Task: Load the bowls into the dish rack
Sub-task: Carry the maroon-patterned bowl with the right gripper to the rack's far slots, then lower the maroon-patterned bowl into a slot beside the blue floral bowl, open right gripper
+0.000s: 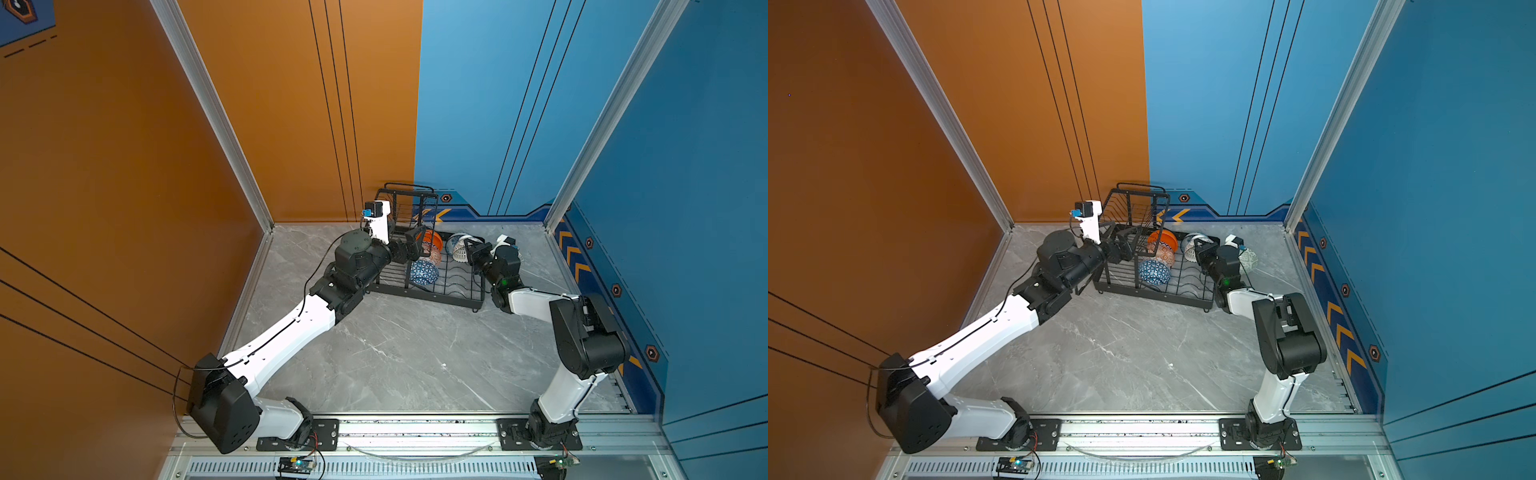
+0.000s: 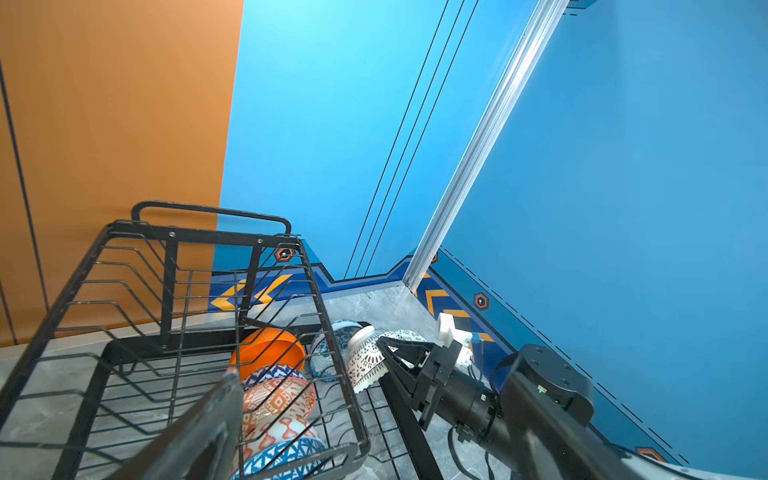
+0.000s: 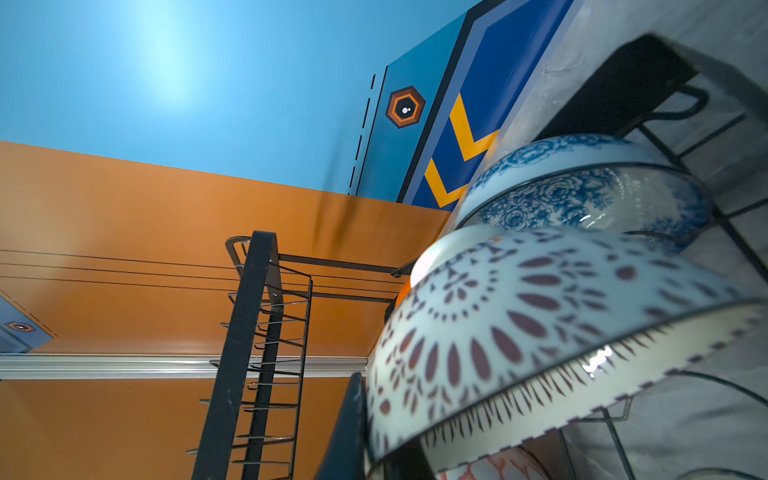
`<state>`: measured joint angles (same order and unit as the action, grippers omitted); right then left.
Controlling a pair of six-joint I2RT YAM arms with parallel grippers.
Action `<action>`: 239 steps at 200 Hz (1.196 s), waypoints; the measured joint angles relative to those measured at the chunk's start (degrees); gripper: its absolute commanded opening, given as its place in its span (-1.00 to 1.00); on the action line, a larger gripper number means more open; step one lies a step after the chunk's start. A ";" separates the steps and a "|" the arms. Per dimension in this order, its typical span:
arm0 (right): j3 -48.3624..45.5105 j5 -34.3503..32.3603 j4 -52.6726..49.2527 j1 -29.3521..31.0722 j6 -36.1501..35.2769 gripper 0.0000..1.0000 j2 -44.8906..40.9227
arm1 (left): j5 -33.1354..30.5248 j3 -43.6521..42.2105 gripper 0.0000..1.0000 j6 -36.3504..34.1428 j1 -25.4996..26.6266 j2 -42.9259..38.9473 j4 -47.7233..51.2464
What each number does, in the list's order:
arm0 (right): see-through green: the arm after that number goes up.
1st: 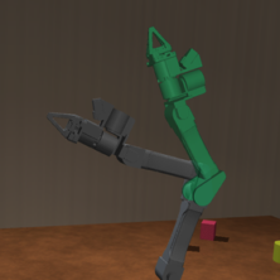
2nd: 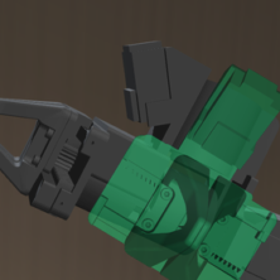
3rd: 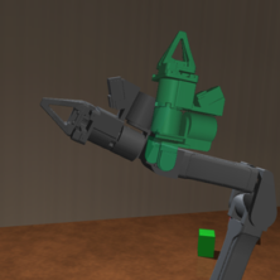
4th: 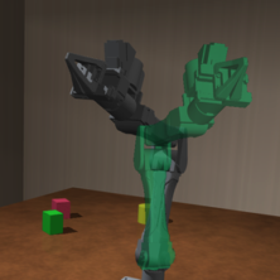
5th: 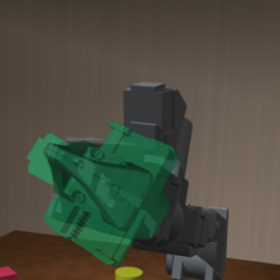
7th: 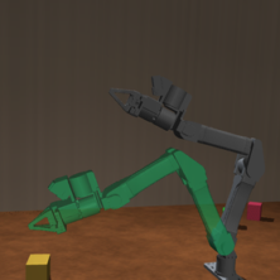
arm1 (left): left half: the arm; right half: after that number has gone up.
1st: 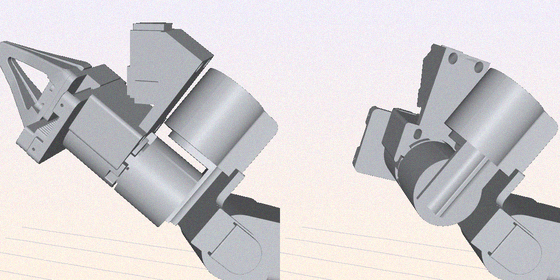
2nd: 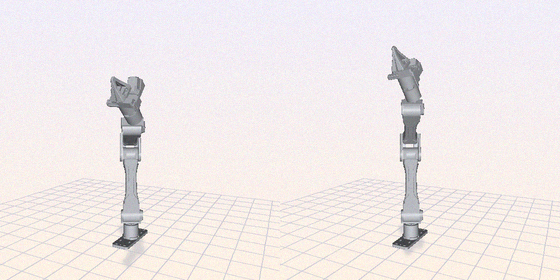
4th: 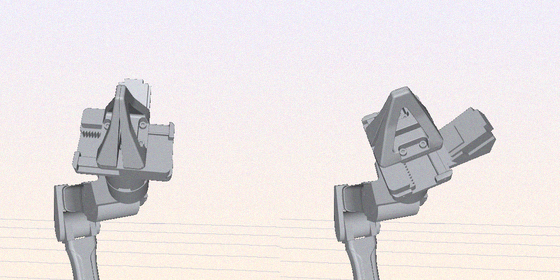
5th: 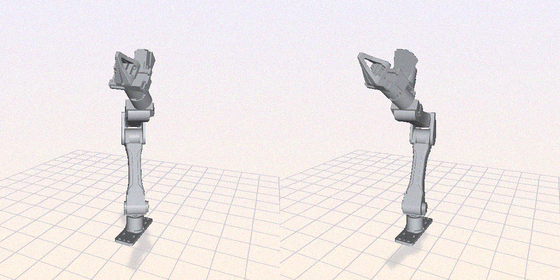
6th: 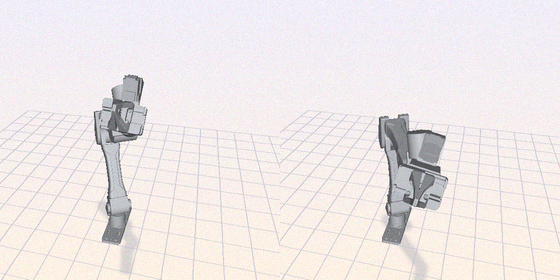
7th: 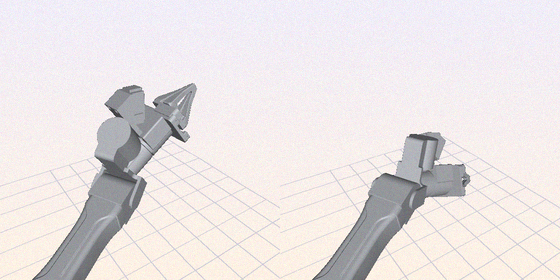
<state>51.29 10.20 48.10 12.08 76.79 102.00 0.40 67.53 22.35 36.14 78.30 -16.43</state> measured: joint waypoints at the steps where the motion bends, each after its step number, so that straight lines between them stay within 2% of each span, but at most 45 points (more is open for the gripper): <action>1: 0.00 -0.02 0.07 0.00 0.00 -1.00 0.07 | 0.04 0.00 0.96 0.02 0.00 0.04 0.00; 97: -1.44 -4.74 6.80 3.69 -1.99 -1.00 4.68 | 1.38 0.00 0.96 0.00 0.42 0.31 0.02; 239: -1.66 -9.14 11.34 4.94 -5.01 -1.00 9.05 | 1.40 0.00 0.96 -0.17 0.42 0.26 0.72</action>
<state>49.63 1.06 59.44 17.02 71.79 111.04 1.80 67.53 22.17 36.56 78.56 -15.70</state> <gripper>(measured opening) 0.080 0.979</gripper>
